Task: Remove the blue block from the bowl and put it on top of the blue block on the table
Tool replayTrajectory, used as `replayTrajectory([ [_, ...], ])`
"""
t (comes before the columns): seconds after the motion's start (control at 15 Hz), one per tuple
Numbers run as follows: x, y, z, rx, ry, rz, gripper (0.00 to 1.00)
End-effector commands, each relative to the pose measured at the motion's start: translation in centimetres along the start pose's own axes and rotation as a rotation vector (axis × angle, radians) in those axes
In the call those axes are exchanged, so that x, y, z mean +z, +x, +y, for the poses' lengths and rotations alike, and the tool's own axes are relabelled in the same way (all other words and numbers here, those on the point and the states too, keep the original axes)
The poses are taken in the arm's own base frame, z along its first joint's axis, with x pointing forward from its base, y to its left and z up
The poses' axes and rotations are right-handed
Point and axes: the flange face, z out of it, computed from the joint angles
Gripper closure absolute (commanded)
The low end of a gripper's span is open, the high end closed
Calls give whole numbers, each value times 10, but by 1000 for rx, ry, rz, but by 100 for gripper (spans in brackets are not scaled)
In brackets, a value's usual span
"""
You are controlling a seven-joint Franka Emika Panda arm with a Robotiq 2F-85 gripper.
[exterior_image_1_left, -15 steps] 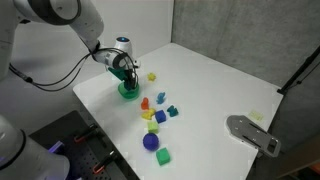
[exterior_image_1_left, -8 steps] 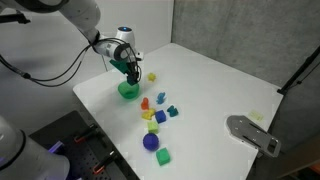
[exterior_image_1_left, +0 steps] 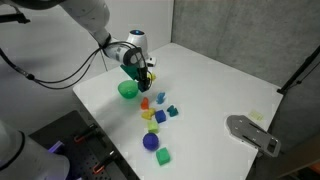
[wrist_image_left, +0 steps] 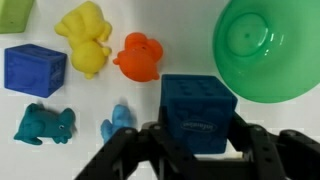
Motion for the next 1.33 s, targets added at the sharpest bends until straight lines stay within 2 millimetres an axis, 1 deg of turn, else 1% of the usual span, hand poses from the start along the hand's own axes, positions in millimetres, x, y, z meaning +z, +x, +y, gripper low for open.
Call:
replayTrajectory([
  [0.0, 3, 1, 37, 39, -28, -1, 69],
  [0.2, 1, -1, 72, 94, -64, 4, 69],
  [0.4, 7, -7, 106, 133, -83, 10, 69],
  [0.67, 19, -15, 143, 190, -96, 33, 69],
  [1.0, 24, -25, 174, 246, -90, 91, 69],
  [1.27, 29, -32, 190, 261, -86, 74, 69],
])
